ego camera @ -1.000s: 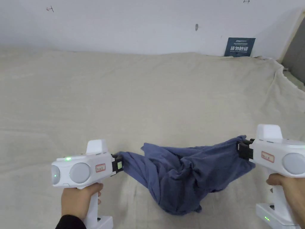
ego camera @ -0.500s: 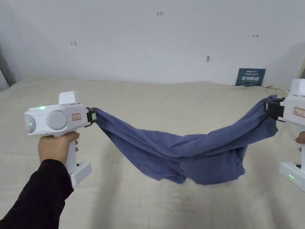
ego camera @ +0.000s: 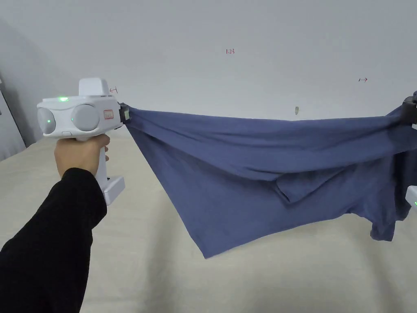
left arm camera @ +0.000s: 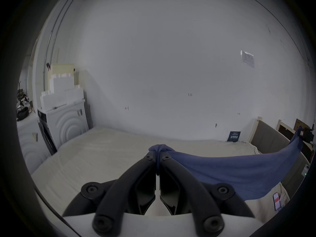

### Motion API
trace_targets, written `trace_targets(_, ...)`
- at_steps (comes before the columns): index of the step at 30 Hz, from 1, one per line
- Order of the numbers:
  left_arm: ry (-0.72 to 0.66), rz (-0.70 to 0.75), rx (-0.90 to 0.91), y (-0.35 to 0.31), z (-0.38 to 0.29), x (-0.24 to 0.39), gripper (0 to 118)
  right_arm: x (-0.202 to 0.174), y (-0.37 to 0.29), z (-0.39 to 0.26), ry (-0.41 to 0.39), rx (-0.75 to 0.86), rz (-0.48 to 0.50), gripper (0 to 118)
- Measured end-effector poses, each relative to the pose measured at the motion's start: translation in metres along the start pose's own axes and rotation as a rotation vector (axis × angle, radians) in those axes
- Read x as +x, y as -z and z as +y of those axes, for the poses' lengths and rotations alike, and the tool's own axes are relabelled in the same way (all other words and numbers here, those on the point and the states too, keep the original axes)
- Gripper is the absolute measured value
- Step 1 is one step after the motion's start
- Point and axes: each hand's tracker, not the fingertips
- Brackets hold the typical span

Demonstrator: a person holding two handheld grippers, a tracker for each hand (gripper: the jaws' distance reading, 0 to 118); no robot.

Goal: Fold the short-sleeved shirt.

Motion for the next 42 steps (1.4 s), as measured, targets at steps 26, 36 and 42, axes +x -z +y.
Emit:
trace_targets(26, 0.014, 0.049, -0.231, -0.043, -0.253, -0.030, 0, -0.025, -0.059, -0.242, -0.012, -0.284, -0.009, 6)
trace_targets(36, -0.016, 0.080, -0.394, -0.126, -0.342, -0.058, 0, -0.026, -0.167, -0.315, -0.007, -0.435, 0.009, 6)
trace_targets(42, -0.027, 0.092, -0.440, -0.177, -0.364, -0.072, 0, -0.037, -0.228, -0.328, -0.002, -0.509, 0.012, 6)
